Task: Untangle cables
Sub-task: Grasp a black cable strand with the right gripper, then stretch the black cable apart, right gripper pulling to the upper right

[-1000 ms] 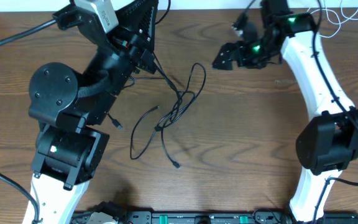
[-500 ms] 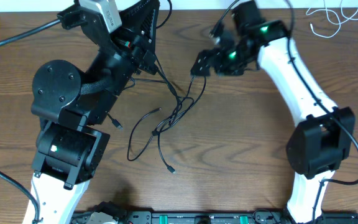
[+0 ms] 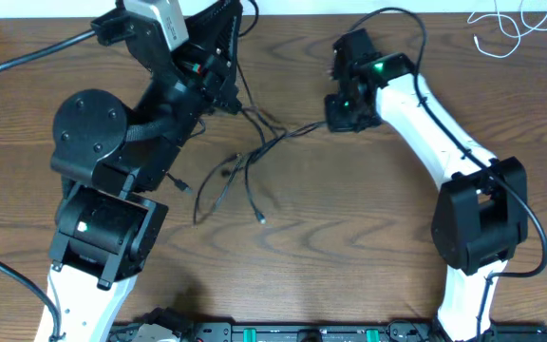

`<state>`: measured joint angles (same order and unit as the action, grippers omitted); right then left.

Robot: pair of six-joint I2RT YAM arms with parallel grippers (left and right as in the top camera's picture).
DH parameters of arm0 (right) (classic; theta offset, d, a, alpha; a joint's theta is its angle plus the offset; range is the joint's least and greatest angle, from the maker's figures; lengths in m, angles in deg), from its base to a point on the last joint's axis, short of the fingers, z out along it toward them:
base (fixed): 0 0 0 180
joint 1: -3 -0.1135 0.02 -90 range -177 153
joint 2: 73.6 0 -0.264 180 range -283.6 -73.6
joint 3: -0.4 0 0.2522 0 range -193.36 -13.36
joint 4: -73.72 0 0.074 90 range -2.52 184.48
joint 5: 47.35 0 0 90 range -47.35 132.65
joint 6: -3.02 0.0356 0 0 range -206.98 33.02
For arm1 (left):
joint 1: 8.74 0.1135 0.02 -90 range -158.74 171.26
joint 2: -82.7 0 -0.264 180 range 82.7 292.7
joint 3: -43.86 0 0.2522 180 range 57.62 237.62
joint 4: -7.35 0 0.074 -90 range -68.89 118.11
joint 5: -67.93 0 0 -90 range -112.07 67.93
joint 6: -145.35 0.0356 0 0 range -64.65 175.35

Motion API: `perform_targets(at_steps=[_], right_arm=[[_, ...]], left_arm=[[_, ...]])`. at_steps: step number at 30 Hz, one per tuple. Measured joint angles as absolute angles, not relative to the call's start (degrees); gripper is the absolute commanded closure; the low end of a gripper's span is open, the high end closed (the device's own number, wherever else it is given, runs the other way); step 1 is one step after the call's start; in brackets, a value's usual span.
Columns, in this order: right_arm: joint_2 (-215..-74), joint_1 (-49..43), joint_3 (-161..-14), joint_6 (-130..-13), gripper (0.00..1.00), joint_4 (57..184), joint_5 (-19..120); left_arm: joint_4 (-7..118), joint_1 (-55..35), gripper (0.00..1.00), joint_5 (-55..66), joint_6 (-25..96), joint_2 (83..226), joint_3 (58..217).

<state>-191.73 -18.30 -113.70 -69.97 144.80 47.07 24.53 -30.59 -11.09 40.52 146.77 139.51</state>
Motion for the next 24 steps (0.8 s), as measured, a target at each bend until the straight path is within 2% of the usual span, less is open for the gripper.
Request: perform_targets(at_steps=[4, 7, 10, 16, 24], right_arm=[[-191.77, -14.43, -115.45, -69.92, 0.99, 146.38, 38.83], [-191.86, -10.17, -123.29, -71.67, 0.99, 149.68, 32.65], [-191.82, -7.65, -132.82, -74.16, 0.99, 152.69, 28.19], [-191.6, -3.98, -151.36, -79.54, 0.99, 158.77, 21.15], [-187.97, 1.99, -161.83, -83.19, 0.99, 159.27, 19.73]], left_arm=[[33.1, -30.59, 0.93, -20.46, 43.93, 146.9, 139.69], [43.59, -30.57, 0.93, -34.41, 46.25, 147.54, 139.88], [49.95, -29.01, 0.93, -41.05, 46.71, 148.96, 140.06], [57.82, -21.82, 0.93, -45.51, 46.64, 153.9, 140.03], [61.23, -14.39, 0.93, -45.99, 46.62, 160.32, 140.03]])
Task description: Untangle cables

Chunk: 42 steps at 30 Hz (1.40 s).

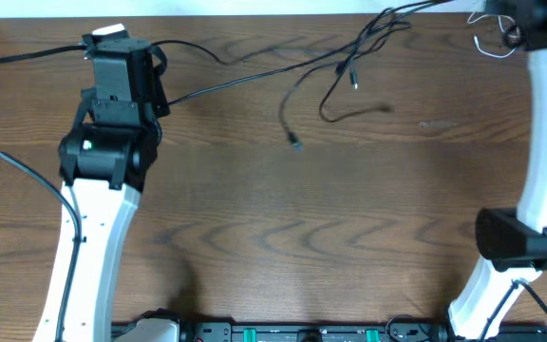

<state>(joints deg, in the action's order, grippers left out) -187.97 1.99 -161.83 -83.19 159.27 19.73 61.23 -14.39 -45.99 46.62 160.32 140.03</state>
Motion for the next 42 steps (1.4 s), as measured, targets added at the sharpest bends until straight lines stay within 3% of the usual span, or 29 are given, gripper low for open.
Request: perform_targets(at_steps=[9, 22, 29, 38, 42], right_arm=[[-180.69, 11.14, -162.44, -84.46, 0.99, 162.24, 23.77], [-180.58, 25.18, -162.48, -81.14, 0.99, 165.13, 35.51], [-180.58, 26.4, -162.48, -79.52, 0.99, 165.7, 38.59], [-180.58, 26.16, -162.48, -89.66, 0.99, 166.75, 72.03], [-180.58, 22.23, -162.48, -92.06, 0.99, 167.14, 82.2]], left_arm=[[61.21, -4.43, 0.93, -44.64, 46.4, 165.81, 140.03], [61.23, 8.6, 0.93, -45.14, 45.9, 170.68, 140.03], [60.94, 11.11, 0.93, -45.14, 44.87, 170.7, 140.03], [59.68, 11.2, 0.93, -44.24, 44.87, 170.73, 140.03], [60.53, 11.14, 0.93, -34.1, 46.29, 170.75, 140.03]])
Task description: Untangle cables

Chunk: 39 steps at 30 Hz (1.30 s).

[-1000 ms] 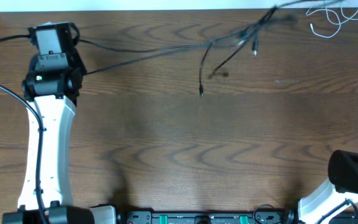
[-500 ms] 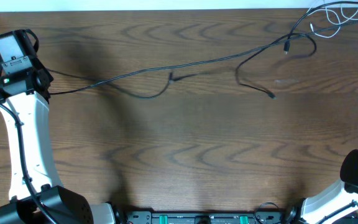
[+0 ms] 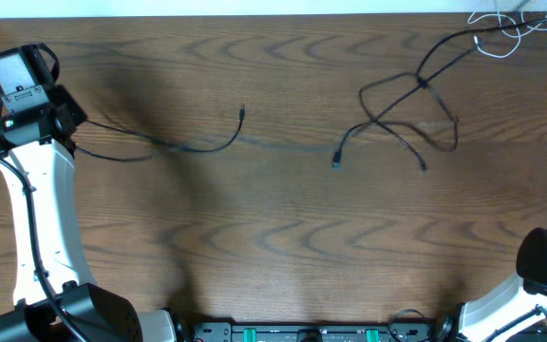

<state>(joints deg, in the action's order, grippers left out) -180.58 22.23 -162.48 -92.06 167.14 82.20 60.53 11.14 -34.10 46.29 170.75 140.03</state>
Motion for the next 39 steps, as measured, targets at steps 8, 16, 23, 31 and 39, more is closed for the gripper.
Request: perform_targets(at_steps=[8, 16, 23, 31, 39], right_arm=[[-180.58, 3.54, -162.48, -86.88, 0.99, 165.76, 73.72], [-180.69, -6.19, -162.48, -70.01, 0.99, 166.35, 45.19], [-180.76, -6.21, -162.48, -64.37, 0.99, 167.21, 36.74], [-181.54, -6.19, -162.46, -67.96, 0.99, 159.25, 35.21], [-176.32, -3.96, -162.18, -76.68, 0.99, 146.05, 33.78]], left_arm=[[62.15, 5.19, 0.83, -11.04, 51.78, 170.75, 140.03], [66.34, -0.43, 0.53, -0.53, 57.07, 170.75, 140.03], [67.2, -0.84, 0.29, 1.07, 58.14, 170.75, 140.03], [67.35, -0.99, 0.29, 1.37, 58.18, 170.79, 140.01], [67.52, -1.04, 0.29, 1.61, 58.21, 171.95, 139.6]])
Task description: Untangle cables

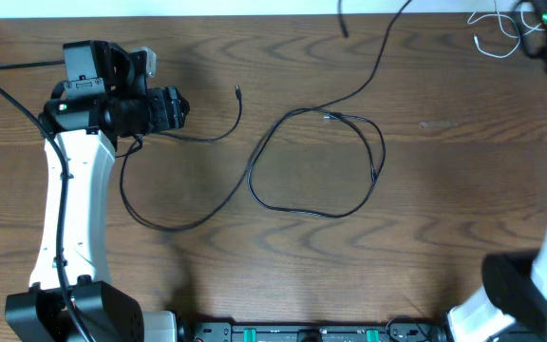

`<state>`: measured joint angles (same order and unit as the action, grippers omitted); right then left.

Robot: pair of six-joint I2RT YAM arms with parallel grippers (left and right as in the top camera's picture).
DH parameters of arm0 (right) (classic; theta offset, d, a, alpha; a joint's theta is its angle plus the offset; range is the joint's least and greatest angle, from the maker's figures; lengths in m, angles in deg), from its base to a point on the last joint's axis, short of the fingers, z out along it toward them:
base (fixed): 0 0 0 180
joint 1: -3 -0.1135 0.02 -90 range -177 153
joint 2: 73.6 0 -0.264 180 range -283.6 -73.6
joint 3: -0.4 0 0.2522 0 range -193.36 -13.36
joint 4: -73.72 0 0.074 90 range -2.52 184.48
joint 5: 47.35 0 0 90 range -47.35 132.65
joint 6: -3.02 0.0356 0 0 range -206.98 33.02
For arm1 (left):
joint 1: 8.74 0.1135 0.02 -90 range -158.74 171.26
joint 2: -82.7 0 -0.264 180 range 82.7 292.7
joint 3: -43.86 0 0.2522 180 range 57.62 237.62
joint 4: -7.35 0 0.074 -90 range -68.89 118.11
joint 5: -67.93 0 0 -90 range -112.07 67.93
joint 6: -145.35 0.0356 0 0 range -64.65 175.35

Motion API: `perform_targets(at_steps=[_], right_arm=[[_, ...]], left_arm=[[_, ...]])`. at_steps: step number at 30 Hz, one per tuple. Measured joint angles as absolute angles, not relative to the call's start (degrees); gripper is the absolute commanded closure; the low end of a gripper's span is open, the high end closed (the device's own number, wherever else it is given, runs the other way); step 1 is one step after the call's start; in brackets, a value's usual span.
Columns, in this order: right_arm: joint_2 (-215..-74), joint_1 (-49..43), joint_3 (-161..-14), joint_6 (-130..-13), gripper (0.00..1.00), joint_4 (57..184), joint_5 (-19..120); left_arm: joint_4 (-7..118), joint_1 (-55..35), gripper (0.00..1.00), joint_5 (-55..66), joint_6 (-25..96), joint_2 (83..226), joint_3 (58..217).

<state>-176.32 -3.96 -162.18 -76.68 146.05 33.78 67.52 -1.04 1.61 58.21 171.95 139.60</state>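
Observation:
A black cable (316,211) lies in a wide loop mid-table, and its tail runs up off the far edge. A second black cable (160,226) sags in a slack curve at the left. Its plug end (238,92) lies to the right of my left gripper (180,109). This gripper points right above the cable, and the cable passes beneath its body. The fingers read as one dark mass, so their state is unclear. Of the right arm only the wrist shows, in the far right corner, with its fingers outside the frame.
A thin white cable (490,28) lies bunched at the far right corner. The left arm's own supply cable (8,66) curves along the far left. A black rail (302,332) runs along the near edge.
The left gripper has moved right, away from the left edge. Its cable, taut then, now lies slack with a long curve. The right cable's tangle has become one wide loop mid-table.
Both grippers were first close together at a knot of black cables mid-table. They then stood far apart, with the cables stretched along the far side. Later one cable lay at the left and a tangle at the right. Now they are a slack curve and a loop.

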Motion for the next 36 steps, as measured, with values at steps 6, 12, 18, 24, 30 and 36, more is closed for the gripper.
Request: perform_targets(at_steps=[6, 12, 18, 24, 30, 36], right_arm=[[-163.88, 2.71, -162.31, -77.86, 0.99, 145.48, 30.48], [-156.45, 8.43, -163.64, -78.34, 0.99, 149.68, 29.76], [-159.64, 8.78, -163.51, -78.49, 0.99, 155.01, 32.3], [-167.42, 8.78, -162.85, -78.29, 0.99, 161.09, 37.83], [-175.49, 8.78, -162.83, -78.25, 0.99, 165.52, 47.55], [-184.6, 8.78, -162.77, -78.25, 0.99, 167.71, 53.39]], left_arm=[[67.57, -1.04, 0.29, 1.61, 58.21, 171.97, 139.6], [67.17, -1.17, 0.29, 1.61, 58.18, 171.97, 139.6], [67.13, -3.64, 0.29, 1.61, 58.21, 171.97, 139.6], [67.2, -9.04, 0.33, 1.59, 58.23, 171.97, 139.51], [67.17, -12.21, 0.34, -1.43, 58.14, 171.97, 136.93], [67.2, -12.19, 0.34, -2.91, 58.14, 172.52, 133.48]])
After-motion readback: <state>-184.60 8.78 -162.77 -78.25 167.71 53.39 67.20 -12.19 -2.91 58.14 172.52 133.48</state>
